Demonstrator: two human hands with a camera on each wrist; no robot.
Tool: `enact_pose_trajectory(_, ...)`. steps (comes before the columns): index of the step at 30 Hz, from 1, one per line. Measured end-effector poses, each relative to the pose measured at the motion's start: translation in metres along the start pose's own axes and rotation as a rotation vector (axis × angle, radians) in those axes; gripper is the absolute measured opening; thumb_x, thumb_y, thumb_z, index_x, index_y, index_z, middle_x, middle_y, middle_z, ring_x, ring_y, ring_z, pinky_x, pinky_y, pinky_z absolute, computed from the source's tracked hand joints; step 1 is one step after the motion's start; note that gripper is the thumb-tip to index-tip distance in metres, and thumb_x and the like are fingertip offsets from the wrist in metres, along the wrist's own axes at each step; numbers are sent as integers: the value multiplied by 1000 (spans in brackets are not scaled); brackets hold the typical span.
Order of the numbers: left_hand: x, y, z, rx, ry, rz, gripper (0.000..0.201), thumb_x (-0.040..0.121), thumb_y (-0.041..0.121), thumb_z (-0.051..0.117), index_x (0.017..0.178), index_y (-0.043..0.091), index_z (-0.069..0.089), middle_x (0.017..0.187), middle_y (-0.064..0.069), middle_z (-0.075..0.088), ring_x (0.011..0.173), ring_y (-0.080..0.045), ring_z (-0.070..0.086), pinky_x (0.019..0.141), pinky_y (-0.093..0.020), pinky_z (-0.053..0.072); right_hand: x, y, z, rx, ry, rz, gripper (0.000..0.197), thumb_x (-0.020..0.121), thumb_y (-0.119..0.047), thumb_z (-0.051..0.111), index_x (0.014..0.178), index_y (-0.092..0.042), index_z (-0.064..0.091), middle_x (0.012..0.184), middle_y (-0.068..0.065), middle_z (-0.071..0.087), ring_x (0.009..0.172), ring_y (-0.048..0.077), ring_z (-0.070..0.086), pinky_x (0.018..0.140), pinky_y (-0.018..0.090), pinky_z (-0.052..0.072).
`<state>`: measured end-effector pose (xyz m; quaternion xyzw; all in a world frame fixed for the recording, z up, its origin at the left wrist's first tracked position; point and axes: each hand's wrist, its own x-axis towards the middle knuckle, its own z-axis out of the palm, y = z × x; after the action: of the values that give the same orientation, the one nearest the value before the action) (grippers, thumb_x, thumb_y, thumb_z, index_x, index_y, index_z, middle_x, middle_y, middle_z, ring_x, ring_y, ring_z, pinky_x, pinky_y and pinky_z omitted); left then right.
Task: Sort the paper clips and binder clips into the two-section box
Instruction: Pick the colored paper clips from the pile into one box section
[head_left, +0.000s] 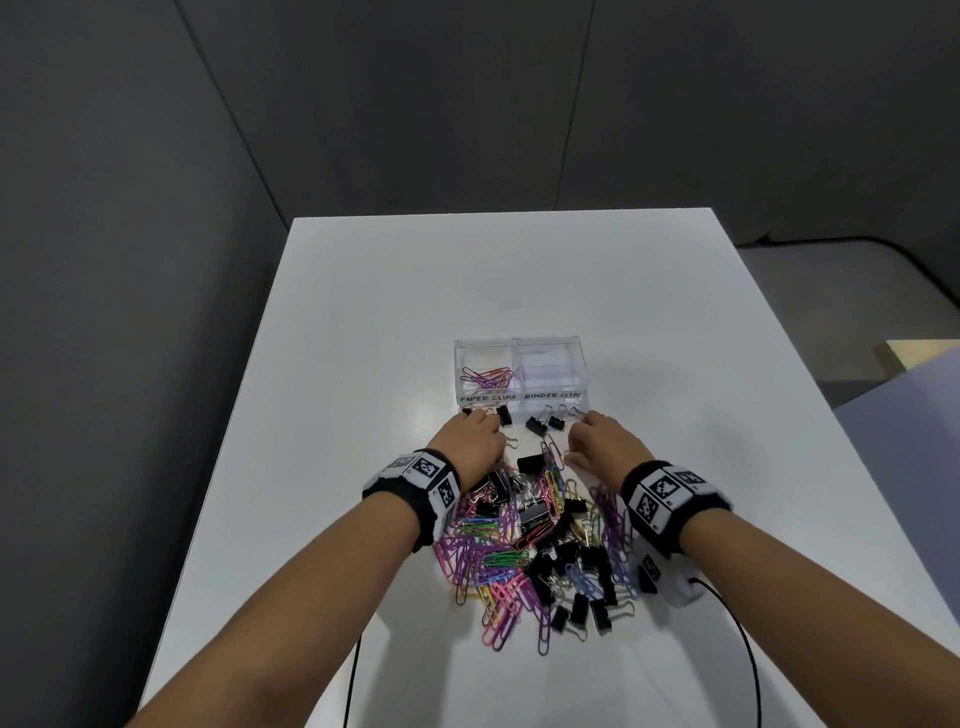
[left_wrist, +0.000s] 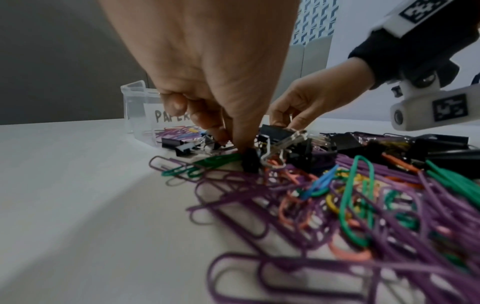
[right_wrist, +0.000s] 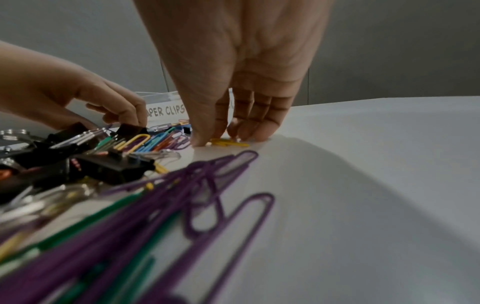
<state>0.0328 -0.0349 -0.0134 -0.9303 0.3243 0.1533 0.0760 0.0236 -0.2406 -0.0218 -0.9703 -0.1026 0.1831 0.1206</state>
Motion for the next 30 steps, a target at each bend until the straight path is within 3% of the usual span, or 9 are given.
enact_pose_trajectory(5, -4, 3, 0, 10, 1, 24, 27, 99, 14, 39, 120, 5, 53, 127, -11, 54, 118, -28, 47, 95, -36, 40, -2, -7, 1, -134, -18, 5, 22, 97, -17, 40, 102, -4, 56, 110, 12, 59, 104, 27, 53, 81, 35, 47)
enact_pose_trajectory(11, -10, -9, -9, -254, 21, -38, 27, 96, 9, 41, 120, 5, 54, 122, -11, 55, 109, -28, 55, 88, -35, 46, -1, -11, -15, 100, 43, 100, 9, 95, -9, 40, 92, -6, 48, 91, 17, 61, 73, 25, 51, 65, 30, 38)
enact_pose_trajectory(15, -15, -18, -13, -439, -1, -135, 32, 96, 5, 38, 125, 5, 50, 124, -15, 56, 109, -29, 56, 90, -34, 44, 4, -11, -10, 249, 16, 191, 26, 93, 1, 35, 117, -3, 43, 94, 20, 62, 76, 29, 55, 67, 32, 38)
enact_pose_trajectory(17, -18, -20, -11, -485, -13, -164, 38, 96, 2, 37, 133, 8, 45, 131, -16, 54, 116, -30, 55, 95, -34, 43, 6, -15, -7, 284, 4, 248, 26, 94, -3, 34, 119, -1, 45, 103, 20, 61, 83, 27, 52, 71, 30, 37)
enact_pose_trajectory(20, -22, -20, -7, -506, -21, -162, 44, 93, -3, 42, 135, 11, 42, 135, -14, 51, 118, -28, 53, 97, -34, 43, 11, -24, -4, 249, -9, 281, 22, 97, -22, 42, 94, -4, 53, 81, 8, 56, 76, 23, 50, 67, 29, 38)
enact_pose_trajectory(23, -22, -14, -9, -534, -51, -172, 33, 88, -3, 46, 119, 8, 48, 121, -13, 54, 103, -26, 52, 86, -33, 43, 19, -32, 1, 208, -44, 301, 42, 90, -28, 54, 56, -17, 32, 58, -3, 34, 52, 12, 36, 47, 23, 28)
enact_pose_trajectory(25, -20, -8, -12, -518, -35, -164, 17, 89, 12, 47, 106, 8, 49, 109, -12, 55, 90, -23, 48, 79, -34, 42, 23, -39, 3, 175, -57, 300, 46, 87, -21, 58, 53, -17, 28, 58, -2, 32, 55, 16, 40, 46, 23, 28)
enact_pose_trajectory(27, -16, -2, -11, -466, -38, -149, 21, 94, 28, 43, 98, 8, 49, 100, -11, 55, 85, -23, 48, 78, -36, 44, 28, -45, 6, 162, -82, 319, 44, 87, -15, 58, 53, -15, 29, 59, -2, 33, 69, 22, 46, 58, 26, 38)
enact_pose_trajectory(30, -8, 5, -11, -437, -73, -140, 34, 101, 27, 32, 104, 1, 54, 107, -16, 59, 96, -30, 57, 86, -40, 46, 37, -45, 11, 127, -115, 301, 29, 86, -10, 55, 61, -8, 41, 66, 4, 49, 76, 25, 54, 67, 31, 43)
